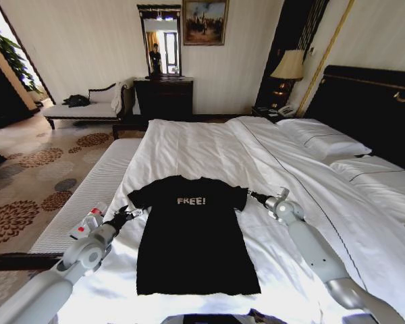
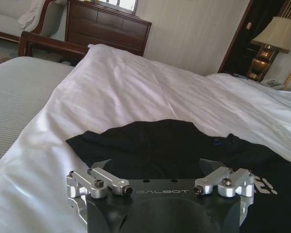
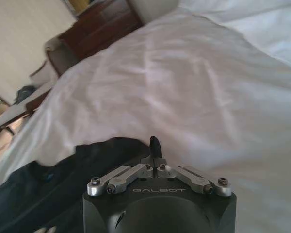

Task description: Fold the clothes on the bed.

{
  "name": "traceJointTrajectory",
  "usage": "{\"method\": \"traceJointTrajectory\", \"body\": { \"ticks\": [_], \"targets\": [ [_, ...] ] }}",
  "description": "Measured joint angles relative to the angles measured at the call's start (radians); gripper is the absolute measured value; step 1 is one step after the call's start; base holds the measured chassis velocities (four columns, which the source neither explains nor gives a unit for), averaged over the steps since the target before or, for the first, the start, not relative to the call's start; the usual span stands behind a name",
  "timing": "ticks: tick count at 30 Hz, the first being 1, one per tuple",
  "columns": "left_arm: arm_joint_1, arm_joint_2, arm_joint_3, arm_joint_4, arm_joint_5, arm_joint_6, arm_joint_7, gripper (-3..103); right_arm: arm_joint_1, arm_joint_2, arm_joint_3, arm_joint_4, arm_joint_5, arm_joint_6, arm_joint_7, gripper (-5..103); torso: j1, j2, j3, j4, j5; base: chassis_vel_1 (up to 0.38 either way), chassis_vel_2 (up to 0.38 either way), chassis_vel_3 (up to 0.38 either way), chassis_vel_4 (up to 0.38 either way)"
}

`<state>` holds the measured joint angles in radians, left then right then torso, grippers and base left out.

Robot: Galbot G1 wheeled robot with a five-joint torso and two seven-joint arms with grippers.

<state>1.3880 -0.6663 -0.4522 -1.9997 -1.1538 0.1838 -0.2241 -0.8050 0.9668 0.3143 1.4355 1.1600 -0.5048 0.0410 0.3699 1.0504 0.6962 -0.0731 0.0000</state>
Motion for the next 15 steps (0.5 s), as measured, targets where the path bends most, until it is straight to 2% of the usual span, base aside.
{"method": "traceJointTrajectory", "body": {
  "ticks": [8, 15],
  "targets": [
    [0.017, -0.003, -0.018, -0.013, 0.001, 0.000, 0.001, 100, -0.032, -0.014, -0.031, 0.150, -0.008, -0.009, 0.011, 0, 0.000, 0.000, 0.000, -0.0001, -0.0002, 0.000, 0.000, 0.000, 0.000],
    [0.059, 0.002, -0.066, -0.033, 0.002, 0.000, 0.005, 100, 0.008, -0.027, -0.128, 0.213, -0.030, -0.016, 0.013, 0, 0.000, 0.000, 0.000, 0.0001, 0.0000, 0.000, 0.000, 0.000, 0.000]
  ]
}}
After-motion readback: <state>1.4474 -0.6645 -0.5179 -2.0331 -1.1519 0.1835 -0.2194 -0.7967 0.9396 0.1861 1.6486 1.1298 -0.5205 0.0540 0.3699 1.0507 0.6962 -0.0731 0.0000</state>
